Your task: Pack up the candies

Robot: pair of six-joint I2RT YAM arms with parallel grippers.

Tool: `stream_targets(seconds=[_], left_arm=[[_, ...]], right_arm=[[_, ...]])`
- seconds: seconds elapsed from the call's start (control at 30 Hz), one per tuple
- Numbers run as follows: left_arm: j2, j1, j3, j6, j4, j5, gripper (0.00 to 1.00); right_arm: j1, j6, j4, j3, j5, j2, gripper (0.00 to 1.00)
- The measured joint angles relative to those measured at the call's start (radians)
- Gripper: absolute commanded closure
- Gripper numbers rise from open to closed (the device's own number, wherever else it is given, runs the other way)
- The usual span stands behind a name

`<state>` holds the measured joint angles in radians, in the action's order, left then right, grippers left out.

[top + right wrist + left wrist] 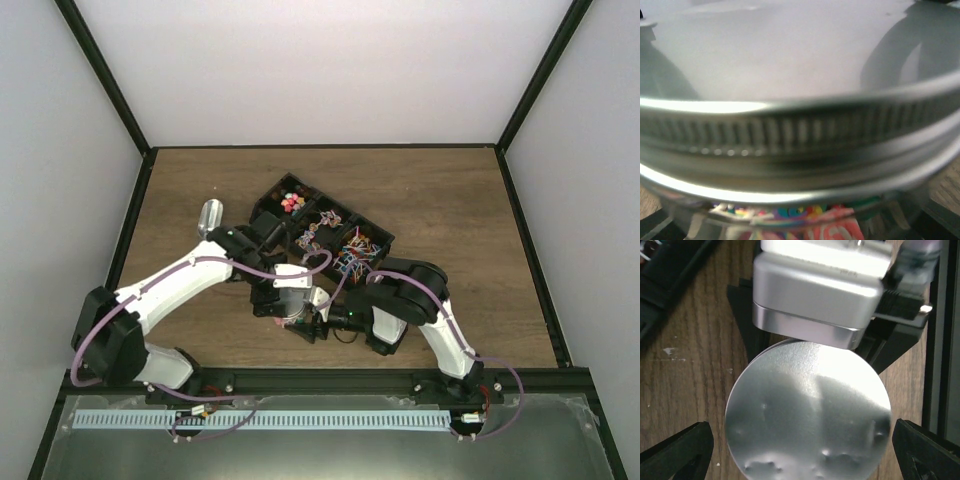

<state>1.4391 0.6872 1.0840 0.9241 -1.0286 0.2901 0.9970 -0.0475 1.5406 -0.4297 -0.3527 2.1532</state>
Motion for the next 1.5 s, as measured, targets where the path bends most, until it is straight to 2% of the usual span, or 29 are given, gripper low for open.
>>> stream_targets(seconds=[0.2, 0.47, 0.67, 0.87, 1.03, 1.2, 1.33, 1.5], left_arm=[[-0.113, -0.001, -0.064, -0.189, 0.060, 0.030, 0.00], [-0.082, 0.000, -0.090, -0.326, 0.118, 0.024, 0.00], [-0.063, 0.004, -0.104, -0.376, 0.146, 0.008, 0.00], [-0.055, 0.012, -0.106, -0.383, 0.151, -0.010, 0.11], [-0.045, 0.011, -0.097, -0.314, 0.134, -0.002, 0.12], [0.012, 0.006, -0.037, -0.105, 0.057, 0.010, 0.11], [0.081, 0.006, 0.034, 0.060, -0.014, 0.006, 0.01], [0.134, 0.008, 0.093, 0.216, -0.065, 0.000, 0.00]], right_arm=[[0.000, 0.000, 0.000, 0.000, 0.010, 0.000, 0.17], [0.000, 0.000, 0.000, 0.001, 0.023, 0.000, 0.18], [0.000, 0.000, 0.000, 0.001, 0.035, 0.000, 0.18], [0.000, 0.000, -0.001, 0.001, 0.046, 0.000, 0.19], [0.000, -0.005, 0.000, 0.003, 0.045, 0.002, 0.19], [0.000, -0.020, 0.000, 0.005, 0.032, 0.002, 0.22], [-0.001, -0.020, 0.000, 0.005, 0.030, 0.002, 0.23], [-0.005, -0.011, 0.000, 0.005, 0.012, 0.002, 0.24]])
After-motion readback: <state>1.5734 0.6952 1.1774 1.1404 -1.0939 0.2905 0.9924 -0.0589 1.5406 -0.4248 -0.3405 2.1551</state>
